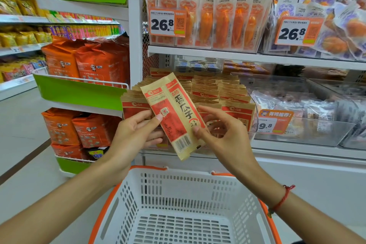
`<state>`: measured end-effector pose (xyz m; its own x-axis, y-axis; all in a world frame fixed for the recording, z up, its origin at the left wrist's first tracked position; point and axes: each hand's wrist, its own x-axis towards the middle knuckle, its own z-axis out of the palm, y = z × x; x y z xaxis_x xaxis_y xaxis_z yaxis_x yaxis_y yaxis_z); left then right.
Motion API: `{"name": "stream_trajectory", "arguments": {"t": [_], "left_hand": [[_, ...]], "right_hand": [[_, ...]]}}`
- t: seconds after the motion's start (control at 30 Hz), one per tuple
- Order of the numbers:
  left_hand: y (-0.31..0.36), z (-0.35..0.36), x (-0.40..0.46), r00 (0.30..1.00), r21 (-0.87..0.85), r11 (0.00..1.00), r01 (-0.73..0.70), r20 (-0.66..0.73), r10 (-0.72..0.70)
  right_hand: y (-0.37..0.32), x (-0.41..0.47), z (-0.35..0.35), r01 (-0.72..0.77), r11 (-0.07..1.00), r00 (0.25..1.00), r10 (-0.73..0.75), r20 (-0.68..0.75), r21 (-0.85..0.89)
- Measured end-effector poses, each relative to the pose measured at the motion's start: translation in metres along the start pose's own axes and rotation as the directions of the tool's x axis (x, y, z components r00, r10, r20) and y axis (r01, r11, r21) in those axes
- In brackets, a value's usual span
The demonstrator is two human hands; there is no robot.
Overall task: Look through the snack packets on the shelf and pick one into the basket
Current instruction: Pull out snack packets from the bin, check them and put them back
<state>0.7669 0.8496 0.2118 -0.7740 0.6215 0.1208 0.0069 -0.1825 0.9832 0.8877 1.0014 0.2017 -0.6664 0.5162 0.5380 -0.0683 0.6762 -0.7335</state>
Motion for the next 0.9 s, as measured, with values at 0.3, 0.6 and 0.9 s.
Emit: {"name": "stream_trajectory", "arguments": {"t": [0.3, 0.6, 0.9], "left_hand": [[0.001, 0.020, -0.016, 0.996, -0.005, 0.998, -0.070, 0.062, 0.070], [0.002, 0.014, 0.001, 0.998, 0.105, 0.993, -0.046, 0.039, 0.042], [0.061, 0.043, 0.059, 0.976, 0.223, 0.970, -0.095, 0.210, 0.048]], "right_hand": [[-0.006, -0.009, 0.011, 0.115, 0.972, 0.992, -0.103, 0.071, -0.205], [-0.017, 0.008, -0.022, -0.208, 0.922, 0.964, 0.137, 0.227, 0.328], [-0.036, 0.065, -0.063, -0.280, 0.875, 0.920, 0.127, 0.371, 0.396]]}}
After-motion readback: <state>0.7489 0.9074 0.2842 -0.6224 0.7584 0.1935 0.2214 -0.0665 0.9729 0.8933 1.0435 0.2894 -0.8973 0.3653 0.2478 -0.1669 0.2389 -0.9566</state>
